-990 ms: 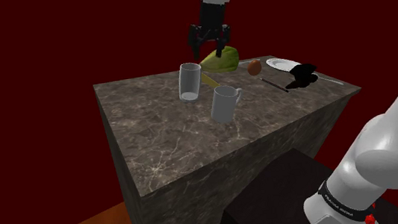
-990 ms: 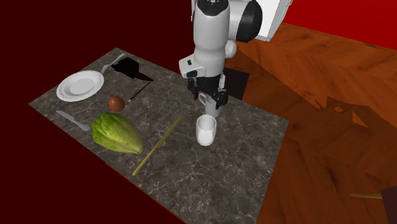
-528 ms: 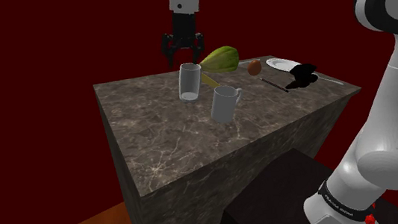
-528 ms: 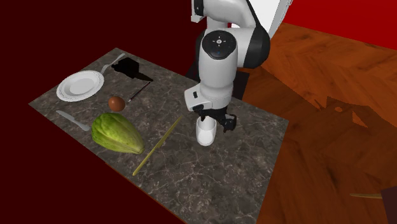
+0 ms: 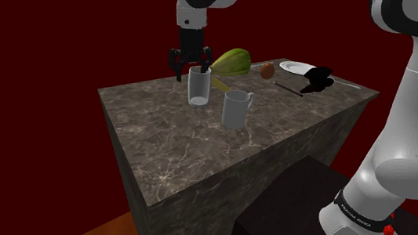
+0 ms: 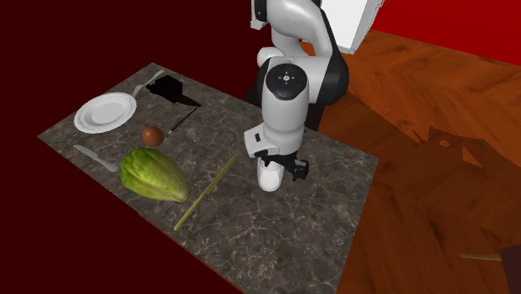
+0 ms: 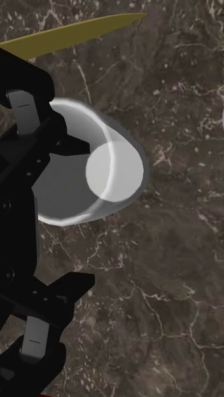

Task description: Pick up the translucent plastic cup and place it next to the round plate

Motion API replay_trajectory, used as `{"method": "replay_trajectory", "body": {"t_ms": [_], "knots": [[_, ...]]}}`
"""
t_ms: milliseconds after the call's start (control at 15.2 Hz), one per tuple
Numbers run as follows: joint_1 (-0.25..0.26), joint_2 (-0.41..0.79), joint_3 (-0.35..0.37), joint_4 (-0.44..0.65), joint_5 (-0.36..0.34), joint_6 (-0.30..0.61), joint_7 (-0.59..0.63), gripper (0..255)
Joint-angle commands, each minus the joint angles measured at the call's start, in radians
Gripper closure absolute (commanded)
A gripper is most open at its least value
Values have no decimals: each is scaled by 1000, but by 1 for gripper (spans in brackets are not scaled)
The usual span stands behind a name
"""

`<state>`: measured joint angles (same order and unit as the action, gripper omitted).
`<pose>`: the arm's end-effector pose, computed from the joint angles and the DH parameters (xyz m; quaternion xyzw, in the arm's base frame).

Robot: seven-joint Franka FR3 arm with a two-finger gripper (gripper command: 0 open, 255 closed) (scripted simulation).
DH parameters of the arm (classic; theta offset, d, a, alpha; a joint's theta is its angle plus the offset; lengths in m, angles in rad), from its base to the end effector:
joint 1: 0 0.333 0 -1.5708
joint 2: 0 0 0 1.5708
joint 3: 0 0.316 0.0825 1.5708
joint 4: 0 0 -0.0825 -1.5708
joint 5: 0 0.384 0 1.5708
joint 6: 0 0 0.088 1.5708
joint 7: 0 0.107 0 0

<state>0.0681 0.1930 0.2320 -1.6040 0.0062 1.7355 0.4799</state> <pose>0.5901 0.1722 0.5123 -0.9951 0.0918 0.0356 0.0125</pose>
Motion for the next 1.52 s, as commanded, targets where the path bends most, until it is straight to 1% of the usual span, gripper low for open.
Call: {"method": "replay_trajectory", "body": {"t_ms": [0,396,462,1056,1452], "knots": [[0,-2,0,-8,0,6,0,0],[0,-2,0,-7,0,6,0,0],[0,-2,0,-7,0,6,0,255],[0,-2,0,-8,0,6,0,255],[2,1,1,77,0,-75,3,255]]}}
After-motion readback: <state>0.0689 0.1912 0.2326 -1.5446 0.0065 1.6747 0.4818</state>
